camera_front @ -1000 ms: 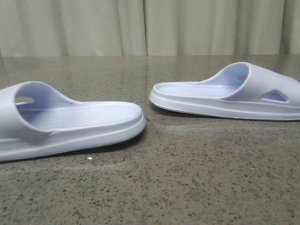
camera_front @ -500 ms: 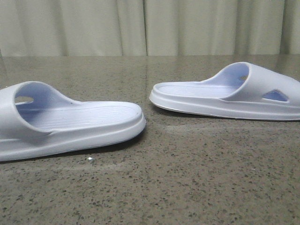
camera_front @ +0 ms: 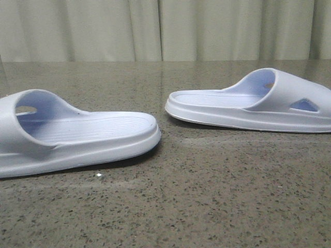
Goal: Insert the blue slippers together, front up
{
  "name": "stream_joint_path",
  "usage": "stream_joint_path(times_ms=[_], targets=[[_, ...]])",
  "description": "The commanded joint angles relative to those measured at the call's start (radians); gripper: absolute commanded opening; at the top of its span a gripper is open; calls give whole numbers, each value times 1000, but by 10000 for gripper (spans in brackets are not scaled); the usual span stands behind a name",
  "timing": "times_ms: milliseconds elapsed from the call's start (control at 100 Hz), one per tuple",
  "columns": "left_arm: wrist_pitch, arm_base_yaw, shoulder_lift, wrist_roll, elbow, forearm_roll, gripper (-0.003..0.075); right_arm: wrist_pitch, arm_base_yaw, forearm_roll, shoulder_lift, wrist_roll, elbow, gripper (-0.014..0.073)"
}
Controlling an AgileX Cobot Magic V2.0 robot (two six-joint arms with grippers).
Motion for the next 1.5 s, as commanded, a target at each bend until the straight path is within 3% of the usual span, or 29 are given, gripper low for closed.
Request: stream_joint_path(times_ms=[0, 380, 550, 690, 820, 880, 980, 1080, 1180, 1340, 1490], targets=[[-13, -6, 18, -10, -108, -17, 15, -8, 0, 13, 19, -6, -101, -106], [270, -6, 420, -10, -541, 32, 15, 360, 0, 13, 344, -6, -560, -106], [344, -6, 560, 2, -680, 32, 16, 431, 0, 13, 490, -6, -710, -92], [348, -6, 604, 9, -698, 30, 17, 431, 0, 15, 544, -6, -734, 38], [355, -6, 611, 23, -698, 28, 27, 438, 0, 37, 561, -6, -734, 230], [357, -6, 611, 34, -698, 28, 60, 438, 0, 53, 564, -6, -734, 323], [357, -6, 611, 49, -698, 26, 184, 424, 0, 61, 564, -6, -734, 430], [358, -6, 611, 49, -698, 24, 364, 424, 0, 61, 564, -6, -734, 447], [356, -6, 611, 49, -698, 23, 495, 424, 0, 61, 564, -6, -734, 447], [378, -6, 611, 42, -684, -24, 507, 419, 0, 61, 564, -6, -734, 447], [378, -6, 611, -101, -634, -51, 507, 418, 0, 61, 564, -6, -734, 447]])
